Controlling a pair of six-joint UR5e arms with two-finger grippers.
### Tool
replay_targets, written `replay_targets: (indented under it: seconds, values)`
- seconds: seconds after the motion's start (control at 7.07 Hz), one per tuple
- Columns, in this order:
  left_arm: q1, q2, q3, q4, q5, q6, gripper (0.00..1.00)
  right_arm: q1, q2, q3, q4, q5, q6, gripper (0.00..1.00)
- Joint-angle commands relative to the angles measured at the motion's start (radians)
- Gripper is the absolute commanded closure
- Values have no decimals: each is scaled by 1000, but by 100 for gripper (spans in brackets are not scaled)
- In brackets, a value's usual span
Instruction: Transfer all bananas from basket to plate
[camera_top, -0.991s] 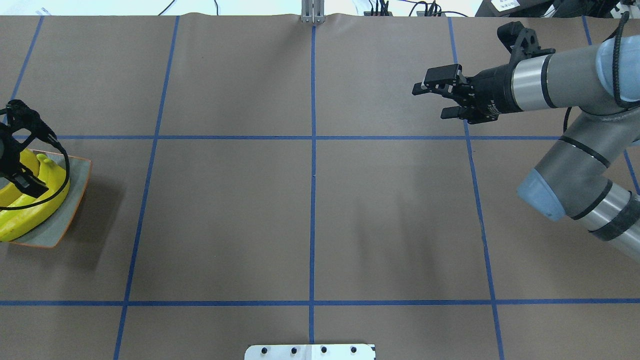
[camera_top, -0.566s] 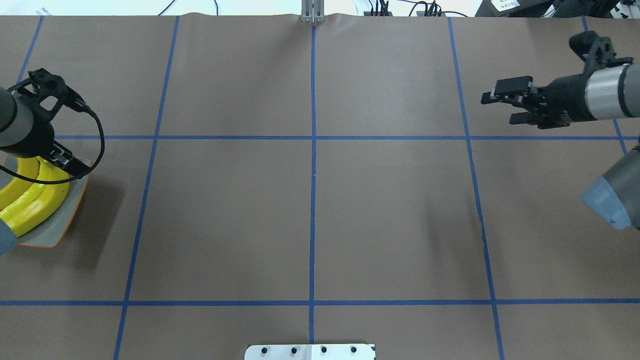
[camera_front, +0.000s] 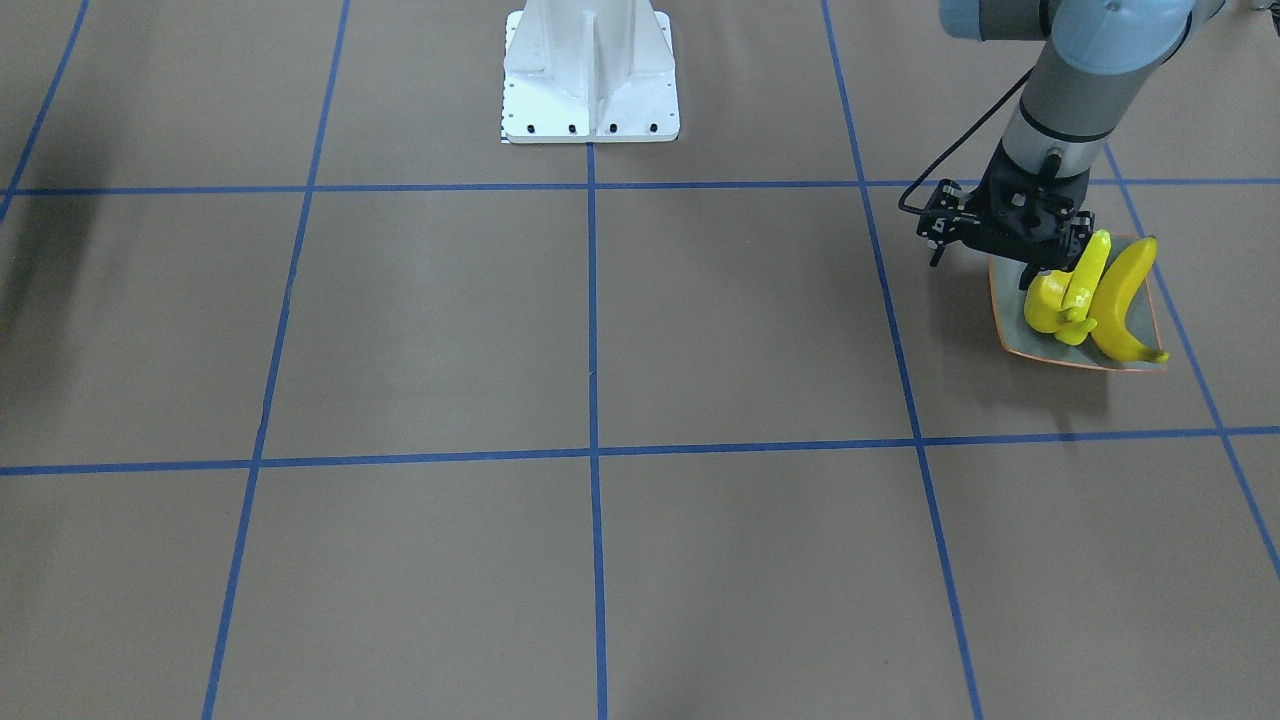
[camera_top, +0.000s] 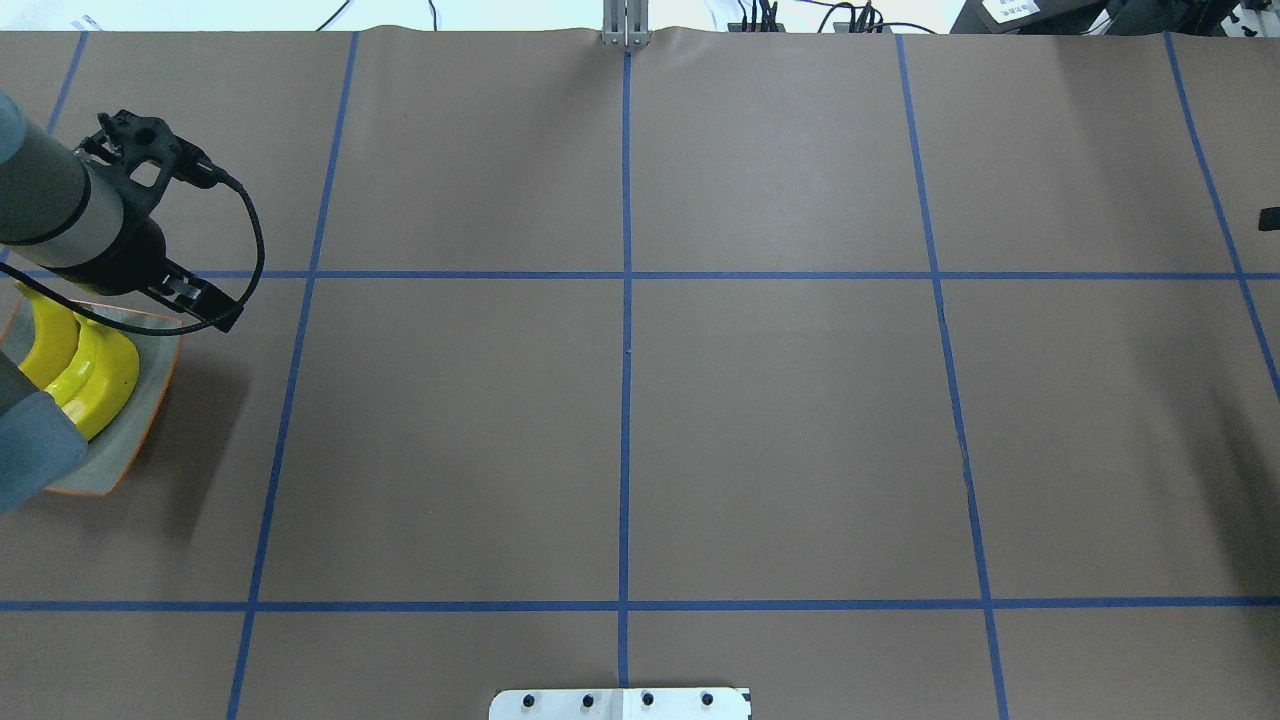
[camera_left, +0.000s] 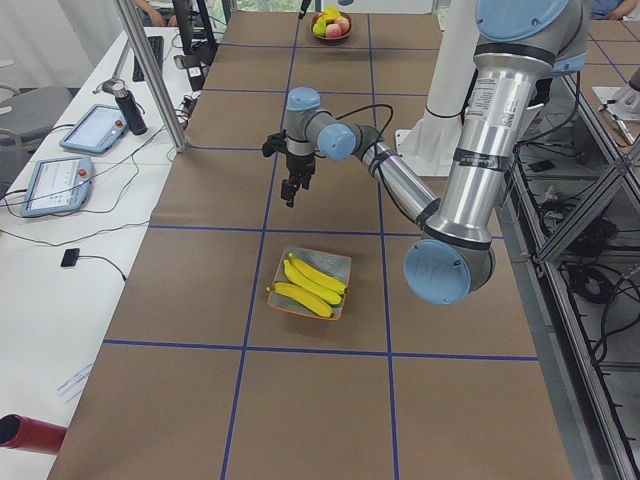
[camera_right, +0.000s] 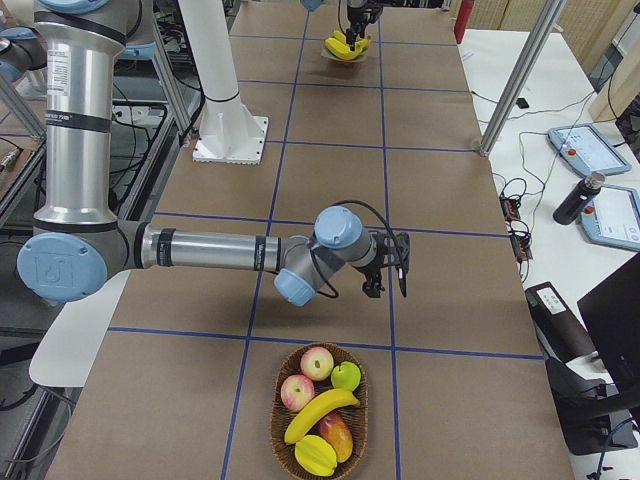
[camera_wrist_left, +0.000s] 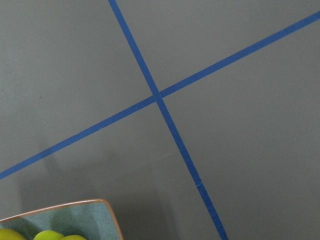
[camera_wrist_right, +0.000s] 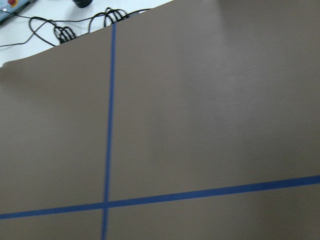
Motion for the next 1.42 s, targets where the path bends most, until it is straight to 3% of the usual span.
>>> replay_targets:
  seconds: [0.0, 0.28, 0.42, 0.85, 1.27]
  values:
    - [0, -8, 9, -2, 0, -40, 0, 135, -3, -169, -9, 37, -288, 0]
    - [2, -15, 15, -2, 1, -59, 0, 234, 9, -303, -48, 135, -480, 0]
    - [3, -11, 16, -2, 6, -59, 0, 269, 9, -310, -132, 148, -598, 0]
    - [3, -9, 15, -3, 6, -59, 0, 347, 92, -365, -562, 232, -1057, 0]
    - [3, -6, 16, -3, 6, -59, 0, 344, 148, -516, -587, 305, -1208, 2]
